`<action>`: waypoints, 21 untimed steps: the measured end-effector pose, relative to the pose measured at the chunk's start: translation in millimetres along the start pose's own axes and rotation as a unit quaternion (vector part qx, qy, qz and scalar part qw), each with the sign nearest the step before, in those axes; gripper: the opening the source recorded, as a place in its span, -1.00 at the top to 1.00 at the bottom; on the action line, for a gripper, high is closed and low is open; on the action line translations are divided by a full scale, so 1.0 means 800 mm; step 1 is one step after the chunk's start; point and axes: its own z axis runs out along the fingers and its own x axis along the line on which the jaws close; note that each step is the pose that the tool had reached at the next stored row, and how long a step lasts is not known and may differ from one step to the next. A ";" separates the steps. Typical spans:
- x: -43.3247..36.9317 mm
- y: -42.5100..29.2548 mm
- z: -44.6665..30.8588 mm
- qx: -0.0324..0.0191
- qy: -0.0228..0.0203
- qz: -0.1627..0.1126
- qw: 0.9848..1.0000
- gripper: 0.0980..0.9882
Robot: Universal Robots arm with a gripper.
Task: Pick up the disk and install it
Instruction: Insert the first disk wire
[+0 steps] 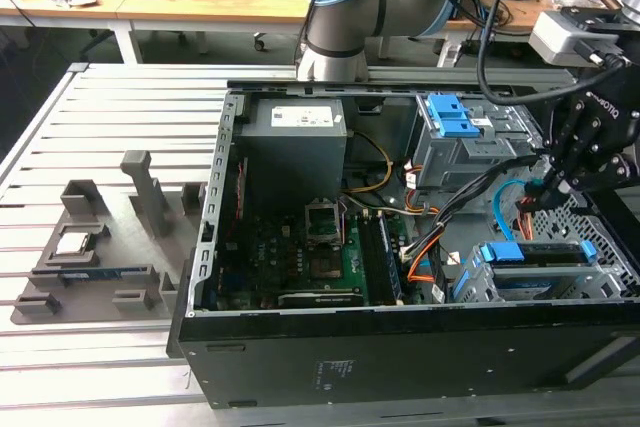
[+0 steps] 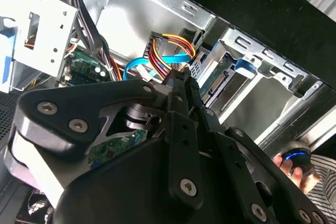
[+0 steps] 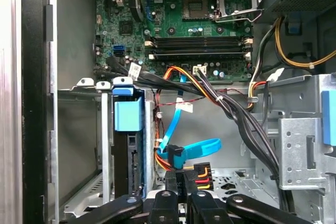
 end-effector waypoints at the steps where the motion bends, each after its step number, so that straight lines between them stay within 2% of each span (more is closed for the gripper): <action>1: 0.004 0.0000 0.0003 0.000 0.001 0.000 1.000 0.85; 2: 0.013 -0.0004 0.0011 0.000 0.003 0.000 1.000 0.85; 5: 0.031 -0.0012 0.0076 0.000 0.007 0.000 1.000 0.85; 12: 0.033 -0.0038 0.0140 0.000 0.013 0.000 1.000 0.85; 18: 0.034 -0.0058 0.0191 0.001 0.021 0.001 1.000 0.85; 21: 0.033 -0.0064 0.0225 0.001 0.022 0.001 1.000 0.85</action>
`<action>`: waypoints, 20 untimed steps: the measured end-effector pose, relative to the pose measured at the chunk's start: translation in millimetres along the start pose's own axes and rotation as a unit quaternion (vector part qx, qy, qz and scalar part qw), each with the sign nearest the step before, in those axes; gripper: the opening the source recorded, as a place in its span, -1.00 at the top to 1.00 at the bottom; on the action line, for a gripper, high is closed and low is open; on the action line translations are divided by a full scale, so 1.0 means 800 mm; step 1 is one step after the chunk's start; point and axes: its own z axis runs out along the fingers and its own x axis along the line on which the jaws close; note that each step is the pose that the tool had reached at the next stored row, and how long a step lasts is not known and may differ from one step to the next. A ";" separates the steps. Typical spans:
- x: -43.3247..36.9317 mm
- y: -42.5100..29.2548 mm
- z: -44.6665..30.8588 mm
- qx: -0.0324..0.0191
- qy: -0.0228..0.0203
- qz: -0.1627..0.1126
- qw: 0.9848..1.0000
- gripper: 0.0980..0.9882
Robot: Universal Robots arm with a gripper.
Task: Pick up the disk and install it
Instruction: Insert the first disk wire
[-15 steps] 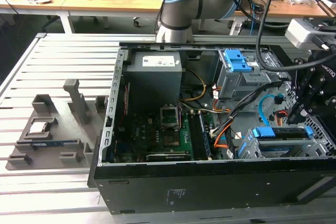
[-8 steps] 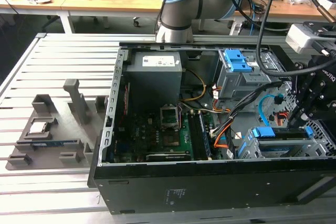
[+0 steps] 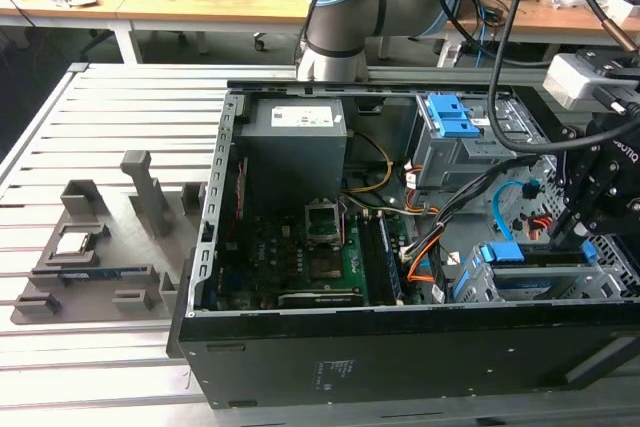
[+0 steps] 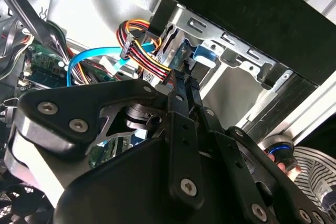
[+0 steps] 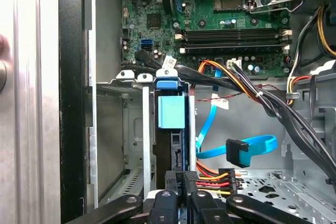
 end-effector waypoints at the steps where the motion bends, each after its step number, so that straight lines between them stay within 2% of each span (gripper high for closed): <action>1: 0.000 -0.0003 0.0003 0.000 0.000 0.000 1.000 0.85; 5: 0.000 -0.0010 -0.0012 0.000 -0.001 0.000 1.000 0.85; 6: 0.000 -0.0010 -0.0018 0.000 -0.004 0.001 1.000 0.85; 7: 0.000 -0.0010 -0.0019 0.000 -0.005 0.002 1.000 0.85; 11: 0.000 -0.0008 -0.0048 -0.001 -0.005 0.004 1.000 0.85; 12: 0.001 -0.0009 -0.0047 -0.001 -0.006 0.004 1.000 0.85; 14: 0.004 -0.0011 -0.0038 -0.001 -0.015 0.003 1.000 0.85; 20: 0.006 -0.0032 0.0003 -0.003 -0.017 0.003 1.000 0.85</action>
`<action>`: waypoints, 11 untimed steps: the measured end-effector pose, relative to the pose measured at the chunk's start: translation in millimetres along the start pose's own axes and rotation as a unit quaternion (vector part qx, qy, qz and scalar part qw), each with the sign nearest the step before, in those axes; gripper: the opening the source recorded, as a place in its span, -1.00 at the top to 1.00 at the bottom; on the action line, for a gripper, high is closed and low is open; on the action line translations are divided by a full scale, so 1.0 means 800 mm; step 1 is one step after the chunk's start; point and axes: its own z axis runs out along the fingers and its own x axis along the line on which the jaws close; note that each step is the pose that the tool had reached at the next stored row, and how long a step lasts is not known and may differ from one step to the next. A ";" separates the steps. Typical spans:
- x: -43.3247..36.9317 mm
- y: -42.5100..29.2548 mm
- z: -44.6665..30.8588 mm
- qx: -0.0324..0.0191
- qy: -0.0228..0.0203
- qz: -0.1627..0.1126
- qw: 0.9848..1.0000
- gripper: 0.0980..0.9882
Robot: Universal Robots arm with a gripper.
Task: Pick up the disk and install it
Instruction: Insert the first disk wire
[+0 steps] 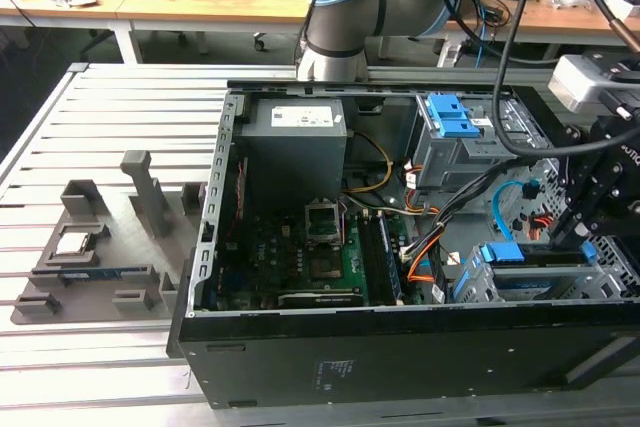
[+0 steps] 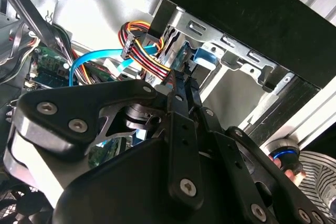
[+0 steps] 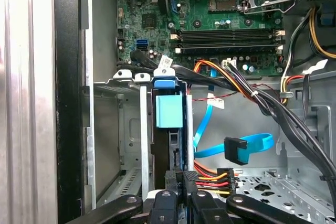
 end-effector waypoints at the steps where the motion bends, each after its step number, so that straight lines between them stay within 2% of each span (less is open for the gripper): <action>1: 0.000 -0.0017 0.0002 0.000 0.000 0.000 1.000 0.85; 3: 0.000 -0.0031 0.0009 -0.001 -0.001 0.000 1.000 0.85; 8: 0.000 -0.0002 0.0019 0.000 -0.001 0.000 1.000 0.85; 11: 0.000 0.0004 -0.0017 -0.001 -0.002 0.000 1.000 0.85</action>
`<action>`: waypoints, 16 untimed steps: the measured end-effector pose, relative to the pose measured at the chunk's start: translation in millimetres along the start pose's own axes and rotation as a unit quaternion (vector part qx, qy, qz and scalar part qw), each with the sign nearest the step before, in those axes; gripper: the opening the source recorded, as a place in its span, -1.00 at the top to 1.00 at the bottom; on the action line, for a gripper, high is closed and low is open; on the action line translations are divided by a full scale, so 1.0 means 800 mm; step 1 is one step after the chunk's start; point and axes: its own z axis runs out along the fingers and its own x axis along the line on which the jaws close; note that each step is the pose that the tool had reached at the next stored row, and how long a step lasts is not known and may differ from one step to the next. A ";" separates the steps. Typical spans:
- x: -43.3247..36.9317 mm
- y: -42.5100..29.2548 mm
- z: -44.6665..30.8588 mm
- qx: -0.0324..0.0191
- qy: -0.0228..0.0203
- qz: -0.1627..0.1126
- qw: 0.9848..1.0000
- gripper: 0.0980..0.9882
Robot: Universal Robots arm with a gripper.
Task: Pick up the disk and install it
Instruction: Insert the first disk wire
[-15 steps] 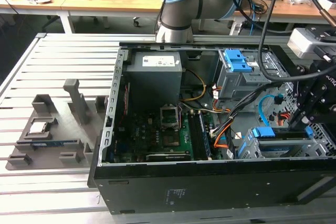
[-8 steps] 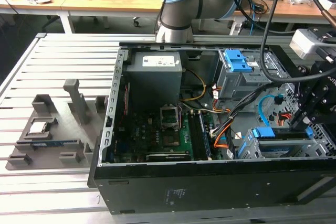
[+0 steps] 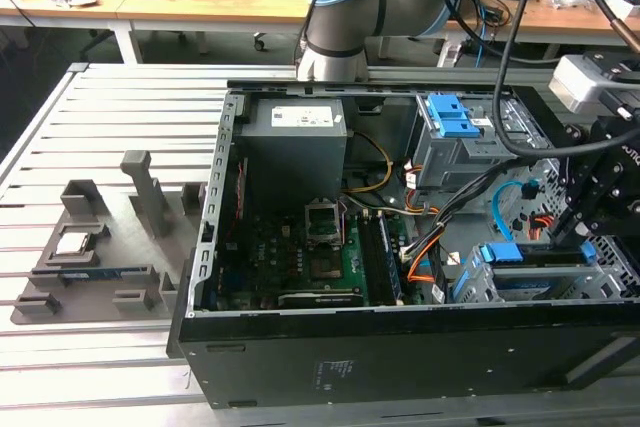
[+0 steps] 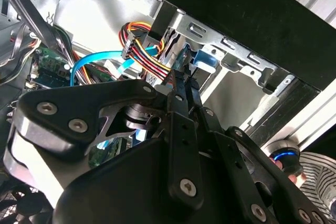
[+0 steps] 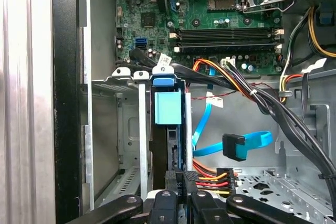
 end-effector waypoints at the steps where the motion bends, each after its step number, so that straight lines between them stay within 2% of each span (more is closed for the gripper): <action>1: 0.000 0.0002 -0.0040 0.000 0.001 0.000 1.000 0.85; 4: 0.000 -0.0001 -0.0050 0.000 0.001 0.000 1.000 0.85; 16: 0.000 -0.0007 0.0090 -0.002 0.002 0.000 1.000 0.85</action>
